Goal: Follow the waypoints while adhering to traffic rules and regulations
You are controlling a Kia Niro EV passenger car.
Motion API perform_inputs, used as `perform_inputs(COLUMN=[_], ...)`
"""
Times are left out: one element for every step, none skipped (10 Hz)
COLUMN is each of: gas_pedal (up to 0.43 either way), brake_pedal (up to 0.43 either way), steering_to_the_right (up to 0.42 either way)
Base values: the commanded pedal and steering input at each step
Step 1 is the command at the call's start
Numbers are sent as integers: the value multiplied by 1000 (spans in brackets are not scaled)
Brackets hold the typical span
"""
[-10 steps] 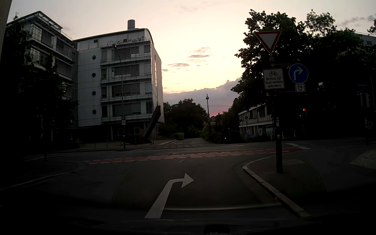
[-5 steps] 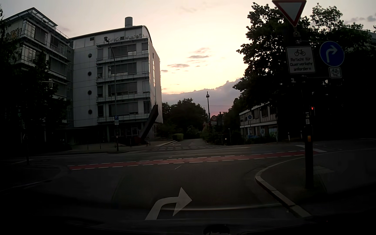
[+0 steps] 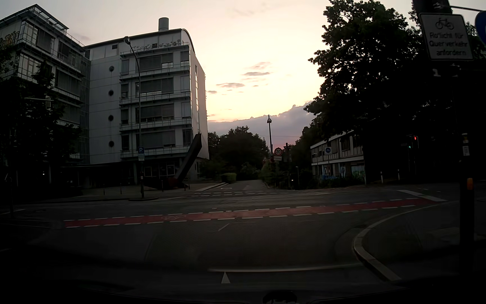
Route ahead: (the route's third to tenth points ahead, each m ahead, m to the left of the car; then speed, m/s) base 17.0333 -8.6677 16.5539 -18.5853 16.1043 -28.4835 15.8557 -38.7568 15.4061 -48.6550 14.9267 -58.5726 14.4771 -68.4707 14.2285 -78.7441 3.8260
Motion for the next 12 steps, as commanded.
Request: perform_inputs(gas_pedal=[0,0,0,0,0,0,0,0,0,0,0,0], brake_pedal=[146,152,159,159,165,165,165,165,171,171,171,177], steering_to_the_right=[-1,-1,-1,-1,-1,0,4,10,15,20,29,42])
